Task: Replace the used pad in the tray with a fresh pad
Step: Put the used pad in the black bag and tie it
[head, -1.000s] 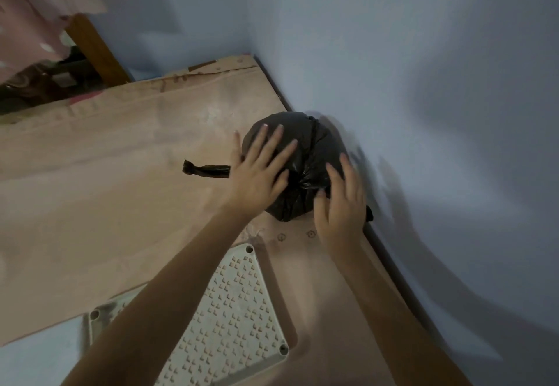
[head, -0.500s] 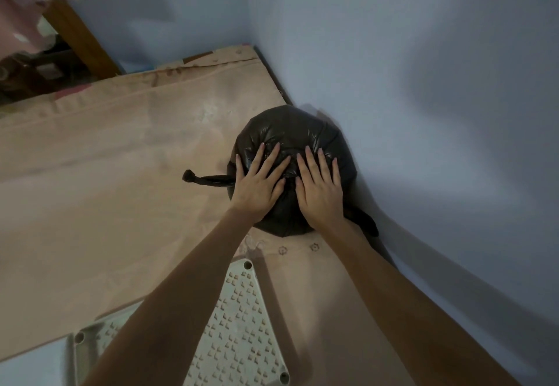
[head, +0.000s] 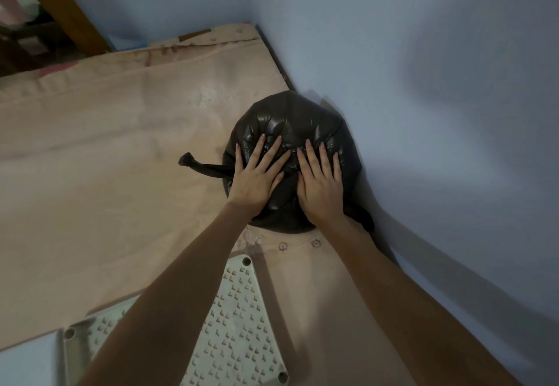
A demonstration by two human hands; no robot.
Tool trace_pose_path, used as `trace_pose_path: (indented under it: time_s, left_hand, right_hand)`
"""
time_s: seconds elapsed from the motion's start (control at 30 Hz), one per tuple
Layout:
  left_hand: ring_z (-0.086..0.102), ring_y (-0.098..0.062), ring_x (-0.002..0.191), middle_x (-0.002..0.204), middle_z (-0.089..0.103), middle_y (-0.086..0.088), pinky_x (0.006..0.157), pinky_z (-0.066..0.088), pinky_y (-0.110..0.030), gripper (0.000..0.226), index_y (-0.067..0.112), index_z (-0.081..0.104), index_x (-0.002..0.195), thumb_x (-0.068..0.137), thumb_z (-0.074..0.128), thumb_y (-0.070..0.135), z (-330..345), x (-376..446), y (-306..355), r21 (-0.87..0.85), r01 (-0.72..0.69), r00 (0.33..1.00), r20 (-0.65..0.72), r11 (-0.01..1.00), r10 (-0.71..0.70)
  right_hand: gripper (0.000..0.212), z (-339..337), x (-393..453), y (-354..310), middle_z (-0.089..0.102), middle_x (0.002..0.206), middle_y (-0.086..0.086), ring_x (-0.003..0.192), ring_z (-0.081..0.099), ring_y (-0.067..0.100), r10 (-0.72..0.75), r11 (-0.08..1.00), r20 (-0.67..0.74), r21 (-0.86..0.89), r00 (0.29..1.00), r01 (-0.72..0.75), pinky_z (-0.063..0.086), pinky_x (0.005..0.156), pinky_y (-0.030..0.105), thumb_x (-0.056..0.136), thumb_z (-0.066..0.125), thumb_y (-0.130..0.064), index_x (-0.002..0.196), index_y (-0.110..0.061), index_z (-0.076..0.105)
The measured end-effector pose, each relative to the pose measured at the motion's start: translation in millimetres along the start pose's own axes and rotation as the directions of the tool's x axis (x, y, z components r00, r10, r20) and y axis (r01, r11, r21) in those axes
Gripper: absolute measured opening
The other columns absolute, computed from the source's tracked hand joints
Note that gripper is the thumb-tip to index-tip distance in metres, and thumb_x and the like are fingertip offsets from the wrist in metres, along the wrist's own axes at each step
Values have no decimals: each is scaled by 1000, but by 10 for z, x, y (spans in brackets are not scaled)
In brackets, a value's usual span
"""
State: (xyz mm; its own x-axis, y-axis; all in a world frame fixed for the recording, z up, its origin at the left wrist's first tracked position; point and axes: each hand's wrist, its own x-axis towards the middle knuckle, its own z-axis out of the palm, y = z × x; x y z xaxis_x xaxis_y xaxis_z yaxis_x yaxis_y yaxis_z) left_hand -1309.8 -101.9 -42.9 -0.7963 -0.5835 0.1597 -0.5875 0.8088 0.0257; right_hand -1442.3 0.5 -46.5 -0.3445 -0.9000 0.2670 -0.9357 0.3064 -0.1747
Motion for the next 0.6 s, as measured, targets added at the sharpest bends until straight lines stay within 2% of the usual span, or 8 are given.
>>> trace_pose_path:
  time_s: [0.6]
  left_hand:
    - [21, -29, 144, 155, 27, 0, 109, 22, -64, 49, 29, 32, 146, 99, 22, 39, 112, -17, -9, -13, 0, 1000, 6, 1000, 0]
  right_hand:
    - [49, 92, -16, 17, 35, 152, 5, 141, 30, 28, 20, 1000, 41, -19, 999, -19, 18, 116, 48, 97, 29, -28, 143, -15, 41]
